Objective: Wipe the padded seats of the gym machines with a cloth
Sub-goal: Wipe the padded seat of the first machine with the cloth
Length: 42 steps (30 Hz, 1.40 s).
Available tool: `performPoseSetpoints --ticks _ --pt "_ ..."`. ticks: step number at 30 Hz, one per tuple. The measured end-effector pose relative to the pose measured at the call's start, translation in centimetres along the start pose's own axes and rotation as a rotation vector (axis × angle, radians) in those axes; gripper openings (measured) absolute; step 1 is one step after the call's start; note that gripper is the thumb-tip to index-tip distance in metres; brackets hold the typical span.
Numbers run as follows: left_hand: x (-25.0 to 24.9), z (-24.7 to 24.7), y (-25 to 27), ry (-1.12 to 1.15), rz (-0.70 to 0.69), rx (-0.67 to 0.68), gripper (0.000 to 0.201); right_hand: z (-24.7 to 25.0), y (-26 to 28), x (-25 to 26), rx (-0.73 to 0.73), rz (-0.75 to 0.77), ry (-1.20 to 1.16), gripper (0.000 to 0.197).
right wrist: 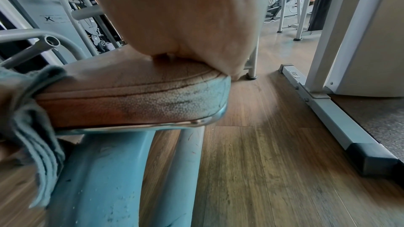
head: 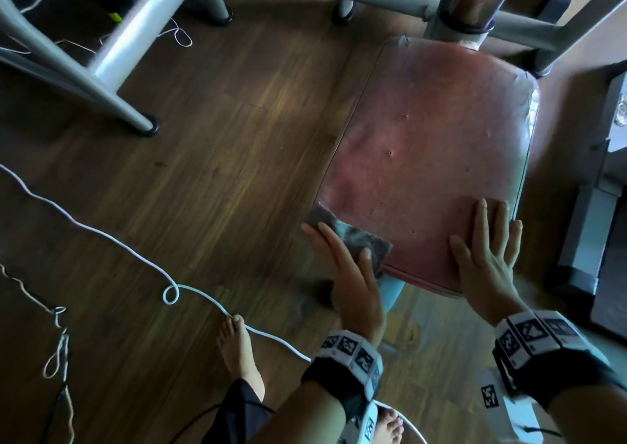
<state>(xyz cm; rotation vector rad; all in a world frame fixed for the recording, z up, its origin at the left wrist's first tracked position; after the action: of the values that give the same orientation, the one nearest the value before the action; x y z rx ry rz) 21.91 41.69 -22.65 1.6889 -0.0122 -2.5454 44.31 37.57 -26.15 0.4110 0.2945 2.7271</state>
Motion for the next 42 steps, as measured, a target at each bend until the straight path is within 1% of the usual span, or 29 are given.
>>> performPoseSetpoints --ticks 1,3,4,5,6,7,9,10,11,13,14,16,17,18,21,23,25,28,30,33,35,37,38,40,42 --pt "-0.3 -0.7 0.9 0.018 -0.004 0.046 0.071 0.1 0.0 0.0 -0.011 -0.005 0.003 0.074" --pt "-0.7 -2.0 2.6 0.034 -0.022 0.135 0.072 -0.1 0.1 0.2 -0.007 0.051 0.073 0.065" --pt "-0.8 -2.1 2.8 0.033 -0.024 0.151 0.072 -0.1 0.0 0.4 0.009 0.069 0.115 0.065" --pt "-0.8 -2.0 2.5 0.033 -0.017 0.146 0.071 -0.2 0.0 0.4 0.025 0.057 0.138 0.067" --pt "-0.4 -1.6 1.7 0.030 -0.007 0.118 0.071 0.1 0.0 0.4 0.008 0.043 0.125 0.068" --pt "0.0 -0.9 0.6 0.026 -0.002 0.079 0.070 0.9 0.0 1.0 -0.032 0.058 0.098 0.064" --pt "0.9 0.4 -1.6 0.017 0.008 0.003 0.069 2.0 0.3 2.3 -0.121 0.118 0.063 0.048" --pt "1.3 0.8 -2.4 0.022 0.016 -0.014 0.068 2.0 0.3 2.2 -0.138 0.127 0.065 0.045" --pt "1.4 0.9 -2.8 0.028 0.020 -0.017 0.068 1.5 0.1 1.4 -0.112 0.091 0.065 0.051" --pt "0.8 0.7 -2.1 0.015 0.013 -0.005 0.069 0.1 -0.1 -0.3 -0.053 -0.025 0.007 0.074" --pt "0.4 0.3 -1.3 -0.001 0.005 0.013 0.069 -0.1 -0.1 -0.7 -0.062 -0.054 -0.059 0.075" --pt "-0.3 -0.6 0.4 -0.001 -0.005 0.077 0.071 0.9 0.2 0.1 -0.143 -0.027 -0.148 0.067" --pt "-0.4 -0.9 0.9 0.009 -0.015 0.108 0.072 1.2 0.3 0.5 -0.156 -0.020 -0.166 0.066" --pt "-0.4 -0.9 0.9 0.015 -0.023 0.126 0.073 0.9 0.2 0.2 -0.133 -0.035 -0.163 0.067" --pt "0.1 0.0 -1.2 -0.037 -0.031 0.088 0.073 -0.6 -0.3 -1.0 -0.005 -0.088 -0.046 0.075" --pt "0.5 0.7 -2.5 -0.073 -0.042 0.050 0.071 -0.5 -0.3 -1.2 0.003 -0.124 -0.076 0.072" --pt "0.6 1.0 -2.9 -0.063 -0.048 0.041 0.070 -0.1 -0.1 -0.7 -0.001 -0.127 -0.112 0.069" --pt "0.1 0.6 -1.6 -0.032 -0.019 0.017 0.069 -0.2 -0.1 -0.7 0.002 -0.129 -0.138 0.073" --pt "-0.4 -0.2 -0.1 -0.007 0.003 0.030 0.069 -0.4 -0.1 -0.9 0.017 -0.141 -0.156 0.074" --pt "-0.8 -0.6 0.8 -0.005 -0.016 0.049 0.068 -0.5 -0.3 -0.9 0.022 -0.121 -0.119 0.073" --pt "-0.1 0.1 -0.5 -0.023 -0.022 0.037 0.067 -0.7 -0.3 -1.2 0.032 -0.127 -0.116 0.074" --pt "1.0 1.2 -2.8 -0.035 -0.011 0.021 0.066 -0.7 -0.3 -1.1 0.025 -0.108 -0.107 0.075" --pt "1.6 1.6 -4.2 -0.042 -0.015 0.023 0.065 -0.3 -0.1 -0.9 0.009 -0.113 -0.139 0.075" --pt "1.9 2.2 -7.0 -0.065 -0.034 0.085 0.063 0.7 0.5 -0.3 0.007 -0.199 -0.270 0.068" --pt "1.3 2.1 -9.2 -0.141 -0.076 0.201 0.059 1.7 1.0 0.2 0.023 -0.335 -0.389 0.065"
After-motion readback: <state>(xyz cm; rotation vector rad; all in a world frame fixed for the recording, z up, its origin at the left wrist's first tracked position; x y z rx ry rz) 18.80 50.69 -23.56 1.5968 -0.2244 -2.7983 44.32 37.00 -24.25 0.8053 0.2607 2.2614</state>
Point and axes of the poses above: each hand's wrist, its own y-axis away from the middle knuckle, its own z-axis out of the back of the hand, x = y × z, the point moved 9 cm from there along -y, towards the middle knuckle, and after that the axes turned 4 degrees about y, right-handed, at the moved point
